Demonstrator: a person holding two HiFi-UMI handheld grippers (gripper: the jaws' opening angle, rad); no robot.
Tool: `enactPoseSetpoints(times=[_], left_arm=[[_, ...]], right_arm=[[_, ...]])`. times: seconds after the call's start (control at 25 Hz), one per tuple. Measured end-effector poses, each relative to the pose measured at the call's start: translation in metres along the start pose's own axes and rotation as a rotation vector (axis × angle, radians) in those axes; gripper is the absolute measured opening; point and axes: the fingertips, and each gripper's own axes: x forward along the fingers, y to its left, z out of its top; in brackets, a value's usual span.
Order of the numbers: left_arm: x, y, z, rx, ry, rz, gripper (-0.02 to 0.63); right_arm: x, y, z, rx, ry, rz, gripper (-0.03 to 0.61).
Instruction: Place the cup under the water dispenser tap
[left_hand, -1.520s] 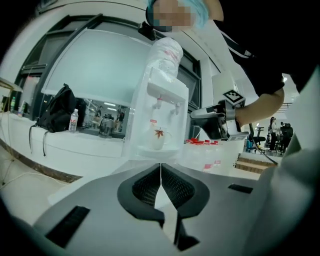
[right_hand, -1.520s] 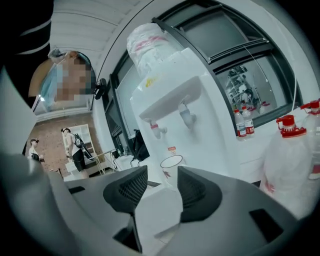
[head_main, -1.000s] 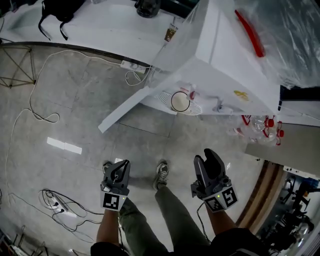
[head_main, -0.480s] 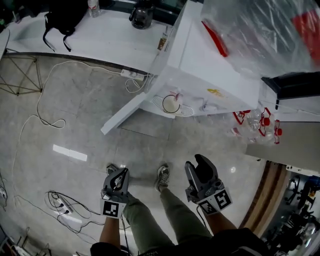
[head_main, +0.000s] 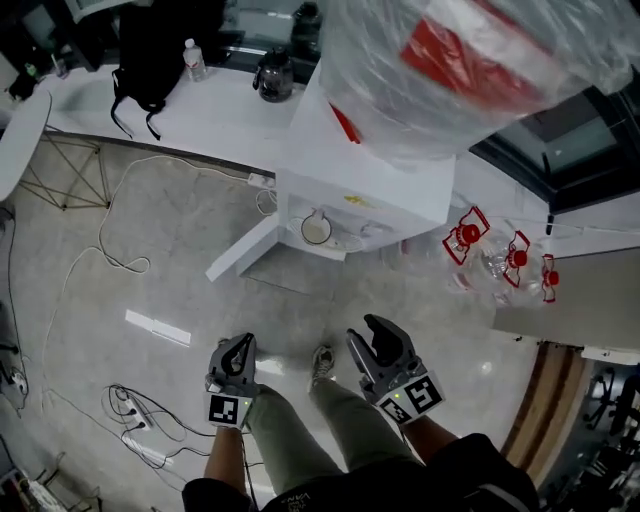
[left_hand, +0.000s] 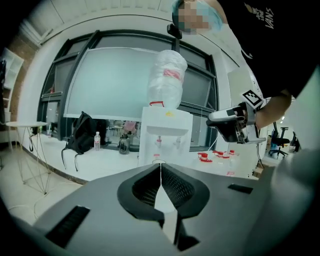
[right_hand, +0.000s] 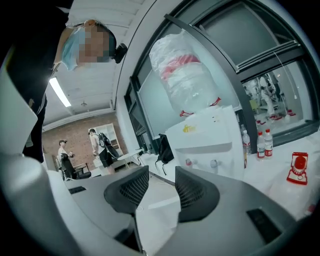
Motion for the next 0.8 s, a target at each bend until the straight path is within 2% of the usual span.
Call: enactPoseSetpoints(times=[0.12,0.28,0.4,0.52,0.64,0.8], left_arm=[[0.003,-0.007,0.011,-0.001,-0.004,0.027,0.020],[0.005,-0.011,-0.002,0.034,0.064,0.070,0.020],[0.013,-0.024,0.005,0.039,0.091,0.099,0.020],[0.023,-0.037,0.035,0.110,0.091,0.081,0.020],[0.040,-0.054,0.074,0.181,0.044,0.010,0.020],[0.051,-0.077,0.126,0.186,-0.035,-0.043,0.020]], right_arm=[[-0.019,-0.004,0.011,-0.014,0.005,0.016,0.183],[-0.035,-0.010,0.028,-0.021,-0.005,0.031,0.178],[-0.050,-0.019,0.033,-0.011,0.002,0.044,0.176],[-0.058,-0.025,0.038,0.006,0.010,0.044,0.176],[-0.062,-0.026,0.049,0.012,0.000,0.047,0.176],[-0.064,-0.019,0.065,0.010,-0.024,0.055,0.176]])
